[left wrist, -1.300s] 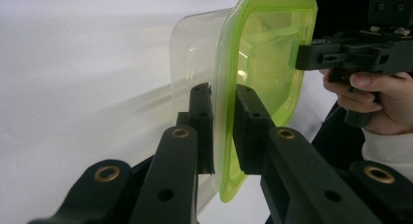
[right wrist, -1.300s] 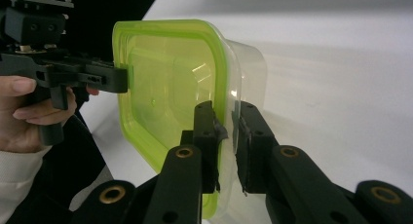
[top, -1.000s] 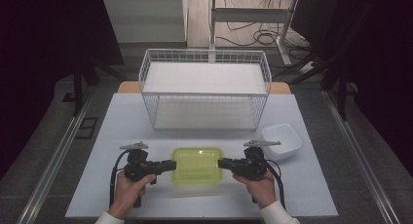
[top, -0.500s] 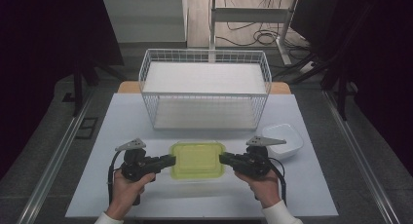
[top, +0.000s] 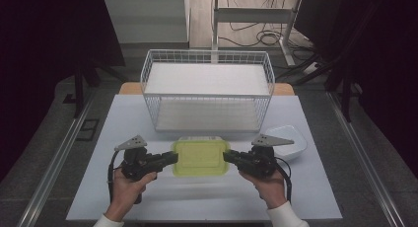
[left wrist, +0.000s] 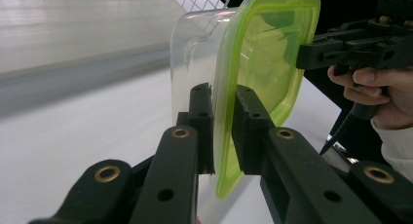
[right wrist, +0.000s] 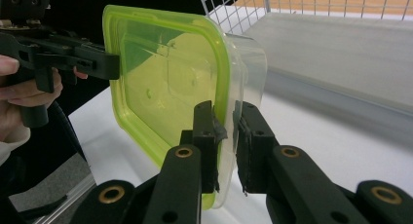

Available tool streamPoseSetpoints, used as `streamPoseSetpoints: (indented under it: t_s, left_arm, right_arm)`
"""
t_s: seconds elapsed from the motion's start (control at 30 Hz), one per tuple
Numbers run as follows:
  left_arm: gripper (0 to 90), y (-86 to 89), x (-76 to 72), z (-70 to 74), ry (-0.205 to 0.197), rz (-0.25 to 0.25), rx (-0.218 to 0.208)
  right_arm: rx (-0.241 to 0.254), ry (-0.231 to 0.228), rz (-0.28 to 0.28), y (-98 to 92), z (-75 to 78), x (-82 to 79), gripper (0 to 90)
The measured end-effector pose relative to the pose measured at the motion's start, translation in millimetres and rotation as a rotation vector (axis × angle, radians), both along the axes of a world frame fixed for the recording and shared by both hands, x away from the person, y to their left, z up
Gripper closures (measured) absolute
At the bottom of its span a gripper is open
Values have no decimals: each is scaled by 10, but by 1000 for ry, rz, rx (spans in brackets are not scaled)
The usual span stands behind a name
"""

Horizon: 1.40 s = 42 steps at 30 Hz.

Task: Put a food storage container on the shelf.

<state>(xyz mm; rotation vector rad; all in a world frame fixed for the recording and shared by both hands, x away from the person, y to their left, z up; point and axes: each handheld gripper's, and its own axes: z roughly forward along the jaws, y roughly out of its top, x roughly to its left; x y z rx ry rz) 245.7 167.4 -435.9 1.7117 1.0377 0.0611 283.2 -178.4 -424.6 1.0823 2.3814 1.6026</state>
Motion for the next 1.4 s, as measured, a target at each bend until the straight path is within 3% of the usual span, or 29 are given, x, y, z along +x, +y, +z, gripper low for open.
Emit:
streamPoseSetpoints:
  t_s: [0.5,0.67,0.87,1.17,1.4]
  left_arm:
    - [803,-13,72,130,-27,-11,-9]
    - [803,-21,126,268,-55,-18,-6]
    - [803,-18,260,485,-82,-32,-21]
    - [803,3,453,869,-128,-25,-19]
    - [803,43,621,1151,-138,-30,-38]
  right_arm:
    - [-1,-37,1,-25,157,40,796]
    - [19,-49,-5,-42,247,74,797]
    - [15,-76,-17,-57,483,133,797]
    - [59,-113,-19,-53,845,335,798]
    - [61,-146,-19,-27,1175,466,798]
